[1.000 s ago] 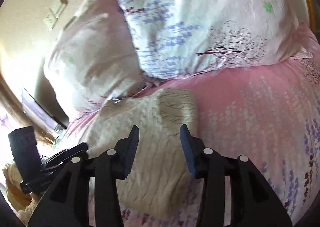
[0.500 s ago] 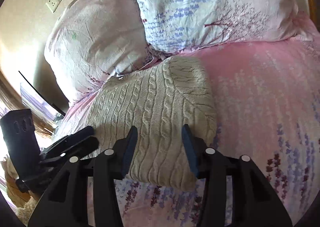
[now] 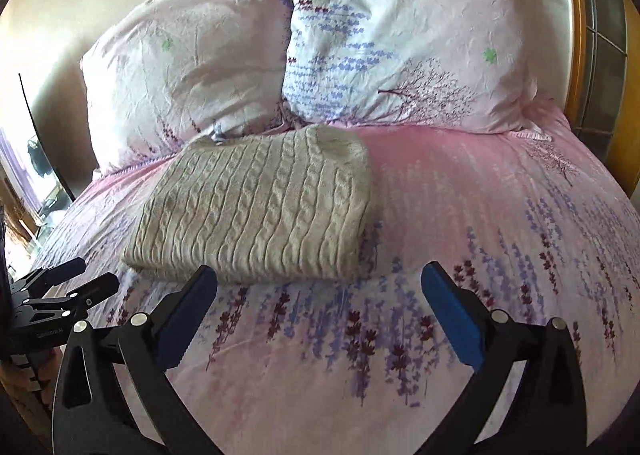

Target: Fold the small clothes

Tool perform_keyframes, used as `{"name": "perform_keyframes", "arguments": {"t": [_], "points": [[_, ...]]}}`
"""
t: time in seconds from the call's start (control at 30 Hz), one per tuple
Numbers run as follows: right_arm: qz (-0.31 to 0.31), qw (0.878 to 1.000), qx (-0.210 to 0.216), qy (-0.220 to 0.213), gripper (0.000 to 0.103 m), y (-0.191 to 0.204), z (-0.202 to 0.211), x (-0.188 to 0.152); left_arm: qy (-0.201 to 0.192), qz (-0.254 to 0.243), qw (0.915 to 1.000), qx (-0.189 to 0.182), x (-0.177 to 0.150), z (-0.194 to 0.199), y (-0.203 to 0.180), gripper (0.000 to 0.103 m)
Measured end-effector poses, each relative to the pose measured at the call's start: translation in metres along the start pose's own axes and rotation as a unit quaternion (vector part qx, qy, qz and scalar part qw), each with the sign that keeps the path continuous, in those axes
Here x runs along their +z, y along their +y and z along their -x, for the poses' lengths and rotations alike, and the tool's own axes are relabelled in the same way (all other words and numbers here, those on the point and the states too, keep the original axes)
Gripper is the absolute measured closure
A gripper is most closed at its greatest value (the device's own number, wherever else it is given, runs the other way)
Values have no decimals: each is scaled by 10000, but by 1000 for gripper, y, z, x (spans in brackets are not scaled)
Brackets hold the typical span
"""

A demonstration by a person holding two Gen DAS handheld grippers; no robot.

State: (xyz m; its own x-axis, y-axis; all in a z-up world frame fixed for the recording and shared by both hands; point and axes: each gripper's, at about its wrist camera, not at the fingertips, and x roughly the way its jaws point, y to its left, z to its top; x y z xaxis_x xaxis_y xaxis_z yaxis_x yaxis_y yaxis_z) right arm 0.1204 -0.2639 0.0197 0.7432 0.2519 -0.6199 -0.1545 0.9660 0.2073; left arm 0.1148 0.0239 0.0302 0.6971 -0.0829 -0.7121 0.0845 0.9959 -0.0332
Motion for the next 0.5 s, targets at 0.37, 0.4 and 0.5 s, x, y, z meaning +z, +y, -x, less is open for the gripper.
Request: {"name": "perform_keyframes", "arguments": {"t": [0.37, 0.4, 0.5], "points": [[155, 9977, -337, 566, 1, 16, -17, -32, 502, -117, 9985, 201, -18, -21, -11, 2], [158, 9973, -388, 597, 1, 16, -19, -34, 527, -138, 9983, 216, -19, -23, -12, 2], [188, 9962, -491, 700, 1, 17, -24, -38, 616, -112, 9978, 228, -20, -27, -12, 2]]}}
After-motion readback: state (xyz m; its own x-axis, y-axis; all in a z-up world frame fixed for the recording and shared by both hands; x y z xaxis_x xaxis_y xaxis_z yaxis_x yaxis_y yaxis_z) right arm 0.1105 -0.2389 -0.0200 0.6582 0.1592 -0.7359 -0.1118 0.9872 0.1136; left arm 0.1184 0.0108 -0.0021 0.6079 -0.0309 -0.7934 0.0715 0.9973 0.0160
